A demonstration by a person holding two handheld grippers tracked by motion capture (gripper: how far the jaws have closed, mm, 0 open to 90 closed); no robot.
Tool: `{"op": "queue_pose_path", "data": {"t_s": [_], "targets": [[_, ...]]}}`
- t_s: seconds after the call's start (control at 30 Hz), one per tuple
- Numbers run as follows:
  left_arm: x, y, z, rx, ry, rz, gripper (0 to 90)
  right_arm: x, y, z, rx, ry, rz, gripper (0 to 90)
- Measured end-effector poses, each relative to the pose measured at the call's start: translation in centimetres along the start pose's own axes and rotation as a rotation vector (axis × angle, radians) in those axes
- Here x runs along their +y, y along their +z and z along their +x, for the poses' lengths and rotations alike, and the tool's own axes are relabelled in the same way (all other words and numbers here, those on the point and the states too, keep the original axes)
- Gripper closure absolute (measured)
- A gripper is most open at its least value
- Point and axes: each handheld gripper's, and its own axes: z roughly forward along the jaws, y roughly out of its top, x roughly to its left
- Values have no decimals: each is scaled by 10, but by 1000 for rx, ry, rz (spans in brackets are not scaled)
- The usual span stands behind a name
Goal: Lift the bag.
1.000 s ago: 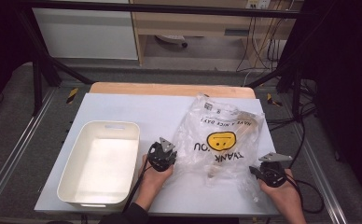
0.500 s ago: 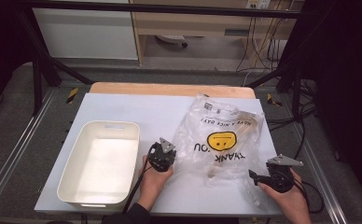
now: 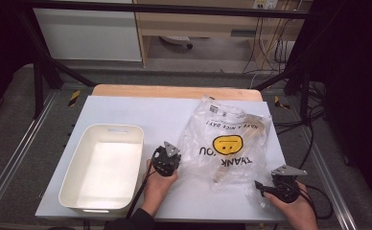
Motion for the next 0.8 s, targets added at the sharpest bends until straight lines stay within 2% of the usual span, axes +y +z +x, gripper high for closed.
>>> {"op": "queue_pose_path", "data": {"t_s": [0.2, 0.3, 0.37, 0.4, 0.5, 0.63, 0.8], "targets": [[0, 0, 0, 1, 5, 0, 900, 5, 1, 7, 35, -36, 17, 772], [0, 0, 0, 0, 4, 0, 900, 8, 3, 9, 55, -54, 25, 892], [0, 0, 0, -3, 5, 0, 900, 10, 4, 9, 72, -69, 24, 900], [1, 0, 1, -8, 4, 2, 900, 12, 4, 10, 93, -58, 28, 900], [3, -1, 2, -51, -25, 9, 900, 17, 5, 13, 110, -86, 22, 900], [9, -4, -4, -92, -44, -4, 900, 29, -2, 14, 120, -93, -25, 900], [26, -14, -8, -131, -52, -26, 900, 42, -9, 15, 132, -82, -72, 900]]}}
